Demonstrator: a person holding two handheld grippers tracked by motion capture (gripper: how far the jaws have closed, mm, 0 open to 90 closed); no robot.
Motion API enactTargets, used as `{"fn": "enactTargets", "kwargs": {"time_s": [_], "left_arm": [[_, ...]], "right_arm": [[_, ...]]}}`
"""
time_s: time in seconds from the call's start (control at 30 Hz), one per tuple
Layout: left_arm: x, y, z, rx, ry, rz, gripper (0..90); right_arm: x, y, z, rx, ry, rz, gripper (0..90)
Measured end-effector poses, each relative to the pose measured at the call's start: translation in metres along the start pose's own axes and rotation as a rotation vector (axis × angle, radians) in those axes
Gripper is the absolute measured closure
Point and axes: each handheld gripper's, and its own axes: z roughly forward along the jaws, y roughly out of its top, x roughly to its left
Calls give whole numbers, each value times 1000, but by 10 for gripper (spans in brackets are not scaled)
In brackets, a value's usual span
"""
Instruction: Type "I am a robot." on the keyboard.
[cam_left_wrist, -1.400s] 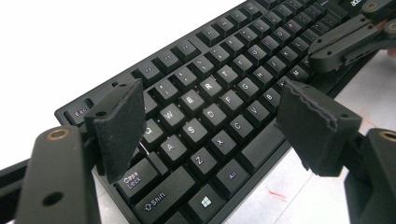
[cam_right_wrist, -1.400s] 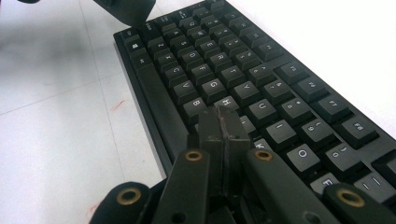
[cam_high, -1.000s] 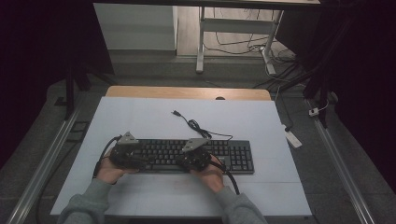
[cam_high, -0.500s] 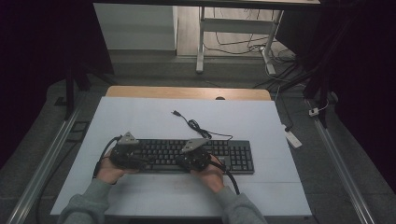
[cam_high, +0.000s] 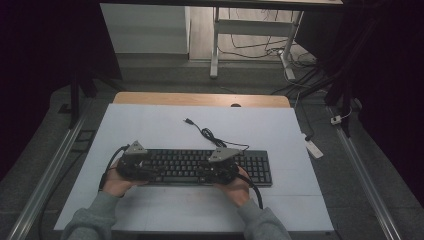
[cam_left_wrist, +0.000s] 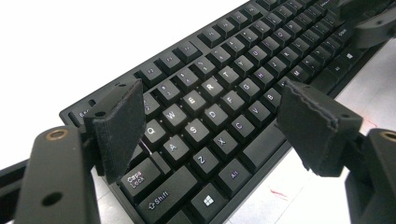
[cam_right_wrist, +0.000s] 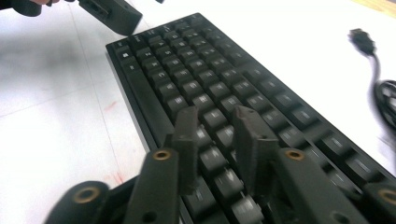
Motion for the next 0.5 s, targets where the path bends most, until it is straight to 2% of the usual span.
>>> {"fn": "enactTargets", "kwargs": {"time_s": [0.27,0.5], "left_arm": [[0,0,-1,-10,7,3,240],[0,0,-2,-24,14,7,244]], "right_arm": [[-9,-16,-27,-2,-63,26,573],[-15,-30,-47,-6,-110,45,527]]}}
